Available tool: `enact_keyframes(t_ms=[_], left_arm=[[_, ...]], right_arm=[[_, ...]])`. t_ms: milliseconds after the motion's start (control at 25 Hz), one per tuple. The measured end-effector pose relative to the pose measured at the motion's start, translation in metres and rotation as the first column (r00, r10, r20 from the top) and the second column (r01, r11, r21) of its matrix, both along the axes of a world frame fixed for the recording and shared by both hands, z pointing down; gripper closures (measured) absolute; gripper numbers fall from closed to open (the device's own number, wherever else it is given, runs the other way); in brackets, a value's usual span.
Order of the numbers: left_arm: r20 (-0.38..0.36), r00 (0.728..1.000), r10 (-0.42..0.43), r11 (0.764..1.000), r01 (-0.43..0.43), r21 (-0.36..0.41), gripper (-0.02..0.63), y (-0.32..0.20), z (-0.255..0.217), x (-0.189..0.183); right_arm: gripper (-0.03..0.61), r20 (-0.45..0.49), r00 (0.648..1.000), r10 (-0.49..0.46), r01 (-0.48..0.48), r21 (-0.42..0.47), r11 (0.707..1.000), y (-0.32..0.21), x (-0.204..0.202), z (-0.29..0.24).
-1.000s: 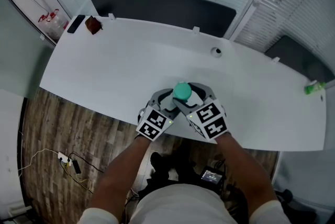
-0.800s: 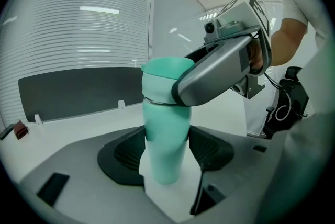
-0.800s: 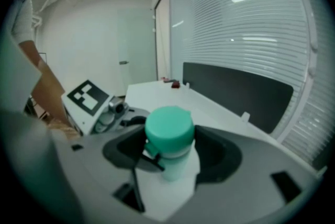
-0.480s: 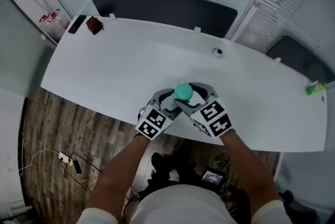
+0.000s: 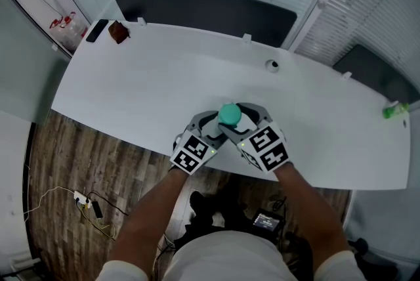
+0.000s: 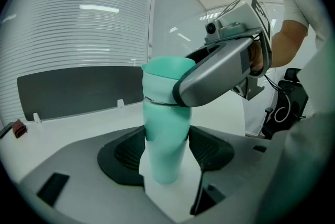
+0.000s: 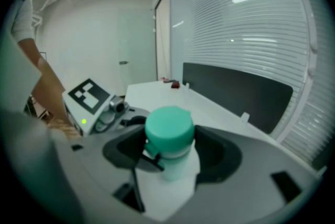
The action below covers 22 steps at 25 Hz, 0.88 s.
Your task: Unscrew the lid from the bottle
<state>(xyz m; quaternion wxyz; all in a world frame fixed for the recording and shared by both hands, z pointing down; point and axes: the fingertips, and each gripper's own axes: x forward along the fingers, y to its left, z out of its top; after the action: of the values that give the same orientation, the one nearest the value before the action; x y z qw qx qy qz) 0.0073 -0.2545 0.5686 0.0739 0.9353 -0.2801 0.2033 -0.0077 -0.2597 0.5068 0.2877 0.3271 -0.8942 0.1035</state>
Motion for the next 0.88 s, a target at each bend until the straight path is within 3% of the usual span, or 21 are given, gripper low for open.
enact_keyframes(t_ms=[880], left_arm=[[0.001,1.000,-0.005,1.000,0.005,-0.009,0.339,0.0002,0.0004,-0.0007]], right_arm=[[0.276,-0.008,1.000,0.014,-0.014,0.017,1.000,0.0000,-0.0004,-0.0018]])
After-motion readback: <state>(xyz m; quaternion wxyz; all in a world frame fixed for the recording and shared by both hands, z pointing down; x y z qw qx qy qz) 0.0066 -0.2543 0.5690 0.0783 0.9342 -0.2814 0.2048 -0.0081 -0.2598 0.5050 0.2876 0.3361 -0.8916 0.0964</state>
